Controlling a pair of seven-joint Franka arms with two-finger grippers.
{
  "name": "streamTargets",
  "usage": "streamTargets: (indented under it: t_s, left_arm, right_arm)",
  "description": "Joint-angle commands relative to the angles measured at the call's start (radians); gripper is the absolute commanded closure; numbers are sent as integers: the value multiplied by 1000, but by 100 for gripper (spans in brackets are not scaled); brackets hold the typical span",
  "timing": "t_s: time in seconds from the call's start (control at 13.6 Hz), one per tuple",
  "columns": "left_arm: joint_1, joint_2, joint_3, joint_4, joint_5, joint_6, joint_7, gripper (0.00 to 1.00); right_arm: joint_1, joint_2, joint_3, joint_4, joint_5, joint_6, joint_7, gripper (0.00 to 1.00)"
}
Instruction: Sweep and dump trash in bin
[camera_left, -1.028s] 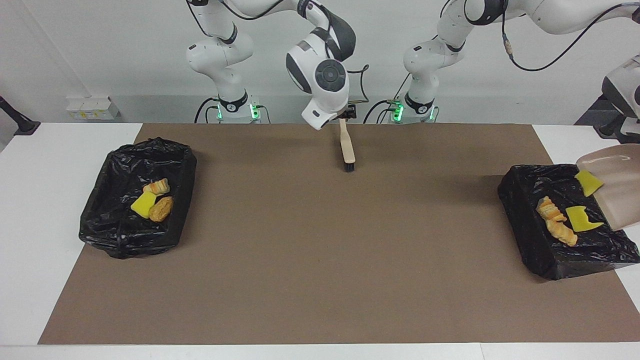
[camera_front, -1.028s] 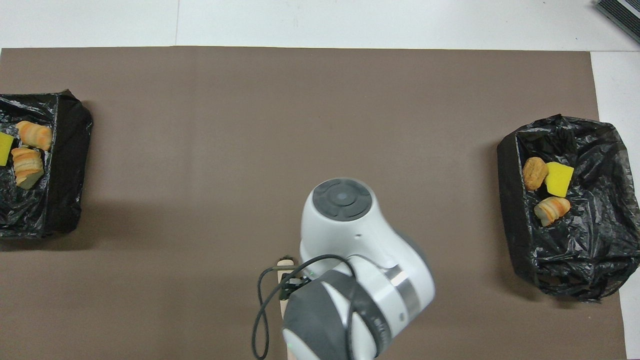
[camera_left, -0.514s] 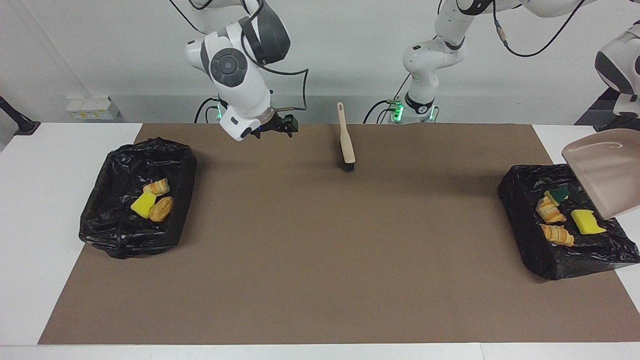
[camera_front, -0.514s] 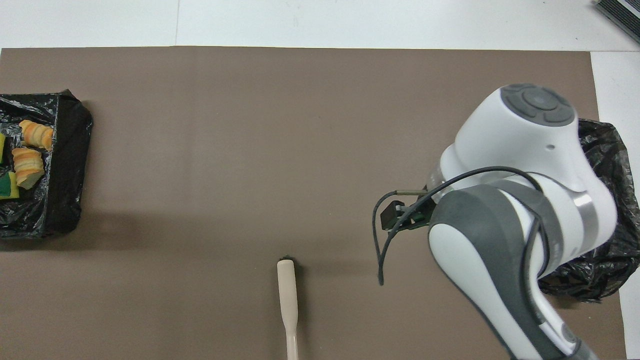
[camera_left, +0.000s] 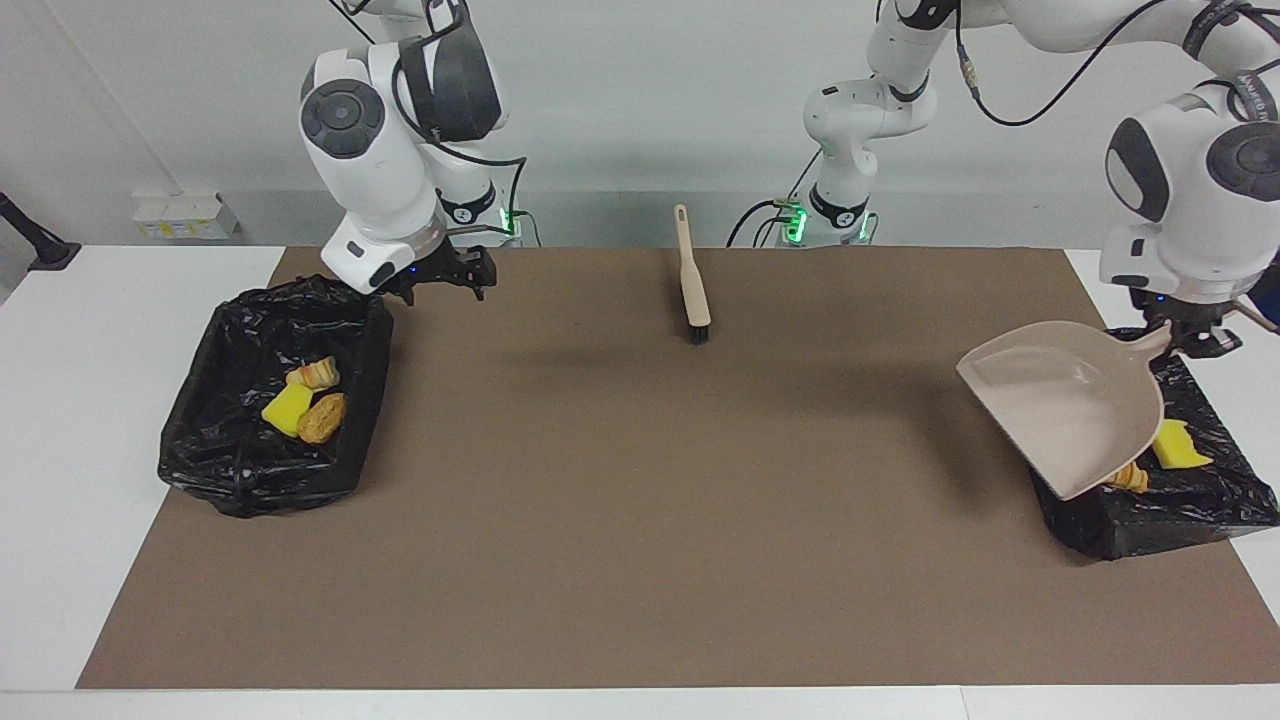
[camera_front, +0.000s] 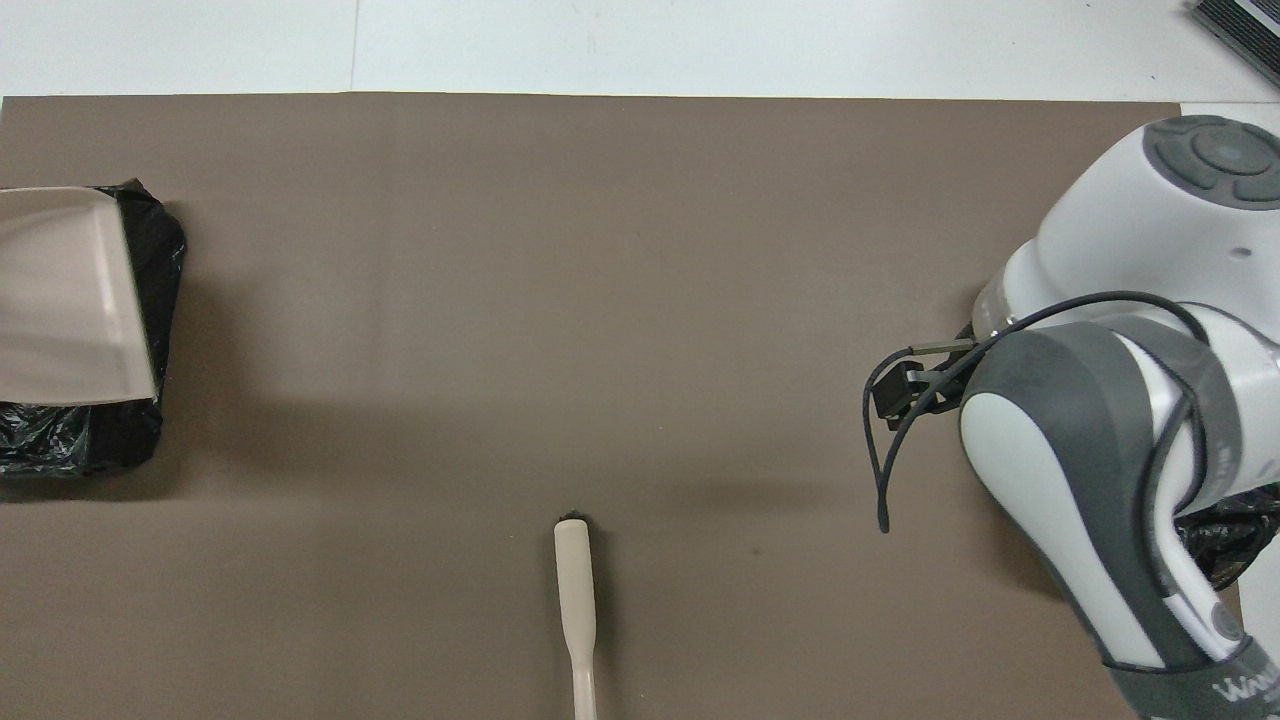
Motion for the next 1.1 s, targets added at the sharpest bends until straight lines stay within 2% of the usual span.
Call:
streamTargets:
  t_s: [0.0, 0.22, 0.51, 0.81, 0.95, 1.03]
  left_arm:
    - [-104, -17, 16, -74, -101, -14, -328, 100]
    - [-222, 18, 16, -96, -194, 16, -669, 100]
    - [-371, 47, 16, -143, -301, 116, -1193, 100]
    - [-467, 105, 16, -126, -427, 274, -1486, 100]
    - [-503, 130, 16, -111, -476, 319, -1594, 100]
    - [-551, 146, 18, -94, -478, 320, -1616, 100]
  right_arm:
    - [-60, 7, 13, 62, -23, -1, -41, 0]
    - [-119, 2, 4, 73, -29, 10, -40, 0]
    - [-133, -1, -63, 74, -30, 41, -47, 0]
    - [-51, -19, -218, 116, -35, 24, -216, 0]
    - [-29, -68, -220, 111, -35, 8, -184, 0]
    - [-2, -108, -228, 96, -32, 2, -129, 0]
